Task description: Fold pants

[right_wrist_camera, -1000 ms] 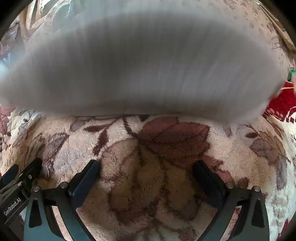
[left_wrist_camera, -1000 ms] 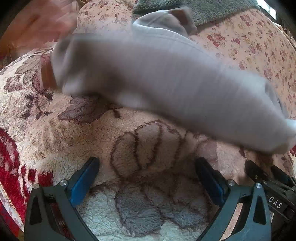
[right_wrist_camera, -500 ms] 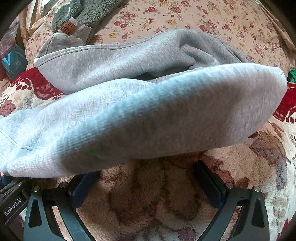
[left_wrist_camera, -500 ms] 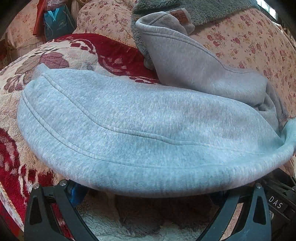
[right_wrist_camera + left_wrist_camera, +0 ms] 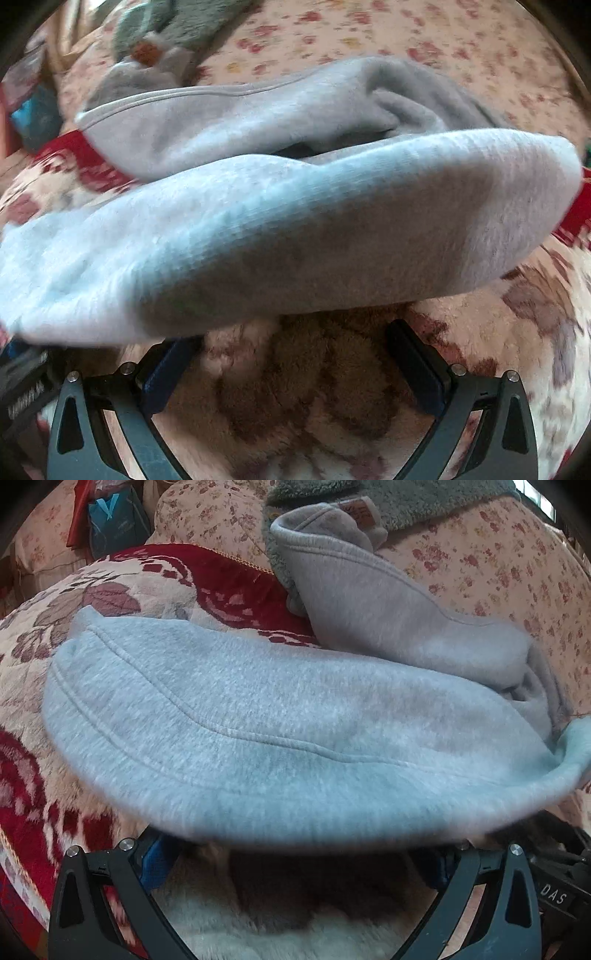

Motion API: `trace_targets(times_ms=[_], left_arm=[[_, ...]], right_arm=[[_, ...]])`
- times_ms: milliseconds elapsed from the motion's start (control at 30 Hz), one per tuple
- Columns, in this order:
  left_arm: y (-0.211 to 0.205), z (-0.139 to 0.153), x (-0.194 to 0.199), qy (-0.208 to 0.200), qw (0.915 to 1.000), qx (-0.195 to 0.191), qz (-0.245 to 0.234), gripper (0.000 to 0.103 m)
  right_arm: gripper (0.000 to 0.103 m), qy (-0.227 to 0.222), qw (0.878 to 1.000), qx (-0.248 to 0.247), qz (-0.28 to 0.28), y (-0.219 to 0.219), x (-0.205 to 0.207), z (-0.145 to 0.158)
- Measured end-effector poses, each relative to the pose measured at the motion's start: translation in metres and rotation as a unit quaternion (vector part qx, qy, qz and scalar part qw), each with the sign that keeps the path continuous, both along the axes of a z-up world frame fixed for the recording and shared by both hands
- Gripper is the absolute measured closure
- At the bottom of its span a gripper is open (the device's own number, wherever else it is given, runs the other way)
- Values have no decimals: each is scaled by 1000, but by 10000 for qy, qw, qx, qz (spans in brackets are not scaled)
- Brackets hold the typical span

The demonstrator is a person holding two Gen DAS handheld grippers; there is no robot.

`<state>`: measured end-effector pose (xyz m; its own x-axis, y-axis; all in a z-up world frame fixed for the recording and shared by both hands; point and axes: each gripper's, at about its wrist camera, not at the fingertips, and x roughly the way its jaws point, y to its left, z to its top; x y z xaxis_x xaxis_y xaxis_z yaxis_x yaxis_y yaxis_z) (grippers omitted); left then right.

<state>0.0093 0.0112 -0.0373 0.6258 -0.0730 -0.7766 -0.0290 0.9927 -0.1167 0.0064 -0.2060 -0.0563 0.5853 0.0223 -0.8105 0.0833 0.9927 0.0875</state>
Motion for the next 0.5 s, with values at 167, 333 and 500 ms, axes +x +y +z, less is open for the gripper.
trace_targets(times_ms=[167, 333, 500], left_arm=[[-10, 17, -22, -140, 9999, -42, 3, 0], [-27, 43, -39, -494, 9987, 60, -83, 0], [-50, 61, -51, -689, 9972, 128, -267, 0]], right_arm=[[0, -166, 9983, 277, 491, -21, -24, 13], [0, -56, 9981, 413, 448, -51, -41, 34], [0, -84, 9985, 507, 198, -81, -58, 46]])
